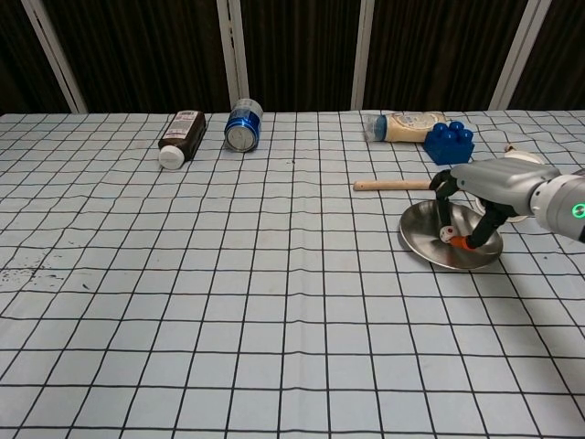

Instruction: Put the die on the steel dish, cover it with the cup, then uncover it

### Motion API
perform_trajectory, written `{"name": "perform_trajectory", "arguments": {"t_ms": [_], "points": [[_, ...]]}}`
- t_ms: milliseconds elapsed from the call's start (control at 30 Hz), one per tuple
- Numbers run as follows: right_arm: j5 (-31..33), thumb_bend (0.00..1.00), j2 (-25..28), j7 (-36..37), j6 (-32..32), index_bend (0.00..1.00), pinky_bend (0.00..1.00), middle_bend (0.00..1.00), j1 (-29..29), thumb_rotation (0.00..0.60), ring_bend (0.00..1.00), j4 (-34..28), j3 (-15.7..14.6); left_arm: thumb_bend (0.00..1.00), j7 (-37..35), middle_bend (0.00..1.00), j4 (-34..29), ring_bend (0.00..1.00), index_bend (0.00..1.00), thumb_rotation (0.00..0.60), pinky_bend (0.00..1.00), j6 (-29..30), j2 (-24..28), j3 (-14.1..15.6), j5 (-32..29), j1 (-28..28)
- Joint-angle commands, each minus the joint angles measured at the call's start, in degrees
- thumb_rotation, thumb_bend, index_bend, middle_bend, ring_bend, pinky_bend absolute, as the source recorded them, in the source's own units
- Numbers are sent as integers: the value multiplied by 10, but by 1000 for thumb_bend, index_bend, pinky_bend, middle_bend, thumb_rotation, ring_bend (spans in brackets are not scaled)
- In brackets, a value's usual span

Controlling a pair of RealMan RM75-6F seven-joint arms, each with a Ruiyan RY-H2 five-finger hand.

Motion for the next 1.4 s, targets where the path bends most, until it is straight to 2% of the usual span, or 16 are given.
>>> {"name": "perform_trajectory", "arguments": {"t_ms": [33, 200, 333, 533, 700, 867, 1133, 1400], "points": [[3, 318, 0, -1, 0, 440, 0, 137, 1, 600, 88, 0, -2, 467, 0, 0, 0, 0, 193, 600, 99, 1, 0, 0, 0, 0], [11, 169, -1, -7, 3, 327, 0, 121, 3, 600, 77, 1, -3, 467, 0, 0, 0, 0, 194, 600, 99, 0, 0, -1, -2, 0], [17, 73, -3, -13, 11, 301, 0, 116, 4, 600, 75, 4, -2, 468, 0, 0, 0, 0, 194, 600, 99, 0, 0, 0, -1, 0], [12, 68, 11, -21, 30, 242, 0, 110, 1, 600, 68, -20, -4, 467, 0, 0, 2, 0, 194, 600, 99, -1, -1, -2, -4, 0], [-15, 68, 41, -22, 73, 239, 0, 109, -2, 600, 68, -63, 8, 467, 2, 0, 0, 0, 194, 600, 99, -2, -1, 1, 1, -1], [-5, 68, 64, -18, 83, 239, 0, 110, -3, 600, 68, -78, 24, 467, -1, 0, -2, 0, 194, 600, 99, 4, 1, 1, 2, 1], [52, 68, 96, -9, 56, 239, 0, 114, -3, 600, 95, -47, 42, 467, -2, 0, 0, 0, 194, 600, 99, 3, 1, 0, 1, 1], [80, 68, 109, 12, 22, 252, 0, 198, -2, 600, 99, -5, 41, 467, 3, 0, -2, 0, 195, 600, 98, 10, 0, -2, -3, 5]]}}
